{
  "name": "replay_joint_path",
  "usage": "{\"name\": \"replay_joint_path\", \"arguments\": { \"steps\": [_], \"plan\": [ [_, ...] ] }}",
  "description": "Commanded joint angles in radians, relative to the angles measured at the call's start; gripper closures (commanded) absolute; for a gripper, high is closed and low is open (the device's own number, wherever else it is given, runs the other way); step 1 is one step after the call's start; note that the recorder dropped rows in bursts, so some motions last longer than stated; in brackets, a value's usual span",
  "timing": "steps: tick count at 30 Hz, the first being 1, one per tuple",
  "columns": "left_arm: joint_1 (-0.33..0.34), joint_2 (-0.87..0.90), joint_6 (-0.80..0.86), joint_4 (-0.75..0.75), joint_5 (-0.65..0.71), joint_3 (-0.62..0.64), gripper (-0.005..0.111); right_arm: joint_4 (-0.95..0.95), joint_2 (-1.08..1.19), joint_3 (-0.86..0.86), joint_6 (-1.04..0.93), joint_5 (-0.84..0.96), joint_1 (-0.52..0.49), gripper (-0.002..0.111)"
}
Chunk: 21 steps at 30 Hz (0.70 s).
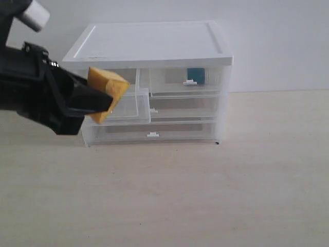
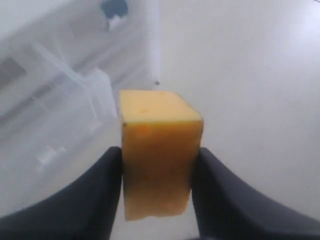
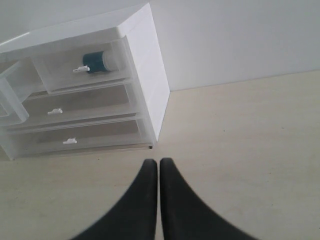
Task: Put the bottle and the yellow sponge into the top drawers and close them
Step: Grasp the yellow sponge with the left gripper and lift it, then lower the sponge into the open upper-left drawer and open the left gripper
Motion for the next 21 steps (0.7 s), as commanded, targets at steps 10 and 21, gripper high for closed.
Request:
{"name": "replay_joint_path", "arguments": {
  "steps": [10,21],
  "plan": [
    [-0.002,0.164,0.042,0.466,-0.033,-0.187,0.103,0.003,-0.004,0.007,-0.001,-0.012,-0.005,0.108],
    [0.043,0.336,-0.06,0.653,-0.073,-0.31,0.103,0.003,-0.004,0.007,-0.001,-0.012,-0.005,0.108]
  ]
}}
